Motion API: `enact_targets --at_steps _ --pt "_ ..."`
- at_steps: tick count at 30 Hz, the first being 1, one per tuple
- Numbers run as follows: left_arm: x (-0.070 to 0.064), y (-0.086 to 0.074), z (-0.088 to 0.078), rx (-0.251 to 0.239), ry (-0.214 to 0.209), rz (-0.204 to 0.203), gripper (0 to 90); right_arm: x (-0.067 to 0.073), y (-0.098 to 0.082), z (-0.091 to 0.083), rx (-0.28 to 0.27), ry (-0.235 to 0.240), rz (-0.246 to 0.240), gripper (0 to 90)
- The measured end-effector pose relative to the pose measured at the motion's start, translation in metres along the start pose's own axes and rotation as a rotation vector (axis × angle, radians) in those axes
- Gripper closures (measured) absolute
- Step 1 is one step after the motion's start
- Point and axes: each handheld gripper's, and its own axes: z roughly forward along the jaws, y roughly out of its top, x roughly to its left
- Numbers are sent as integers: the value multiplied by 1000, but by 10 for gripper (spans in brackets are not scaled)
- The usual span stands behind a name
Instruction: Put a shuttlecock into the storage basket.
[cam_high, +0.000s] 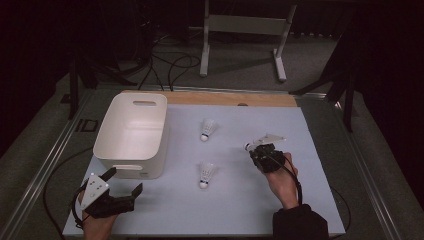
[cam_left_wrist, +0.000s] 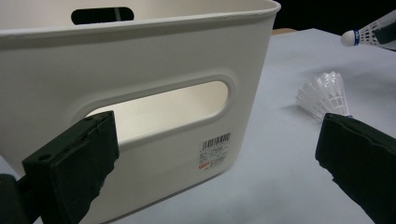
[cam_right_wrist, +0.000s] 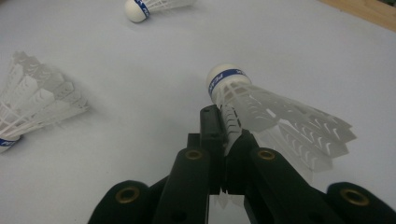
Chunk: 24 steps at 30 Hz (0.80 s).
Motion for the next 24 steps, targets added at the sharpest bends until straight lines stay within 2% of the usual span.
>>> enact_targets --at_steps 24 --pt "0 0 0 -1 1 1 1 -2 15 -13 -1 1 -51 892"
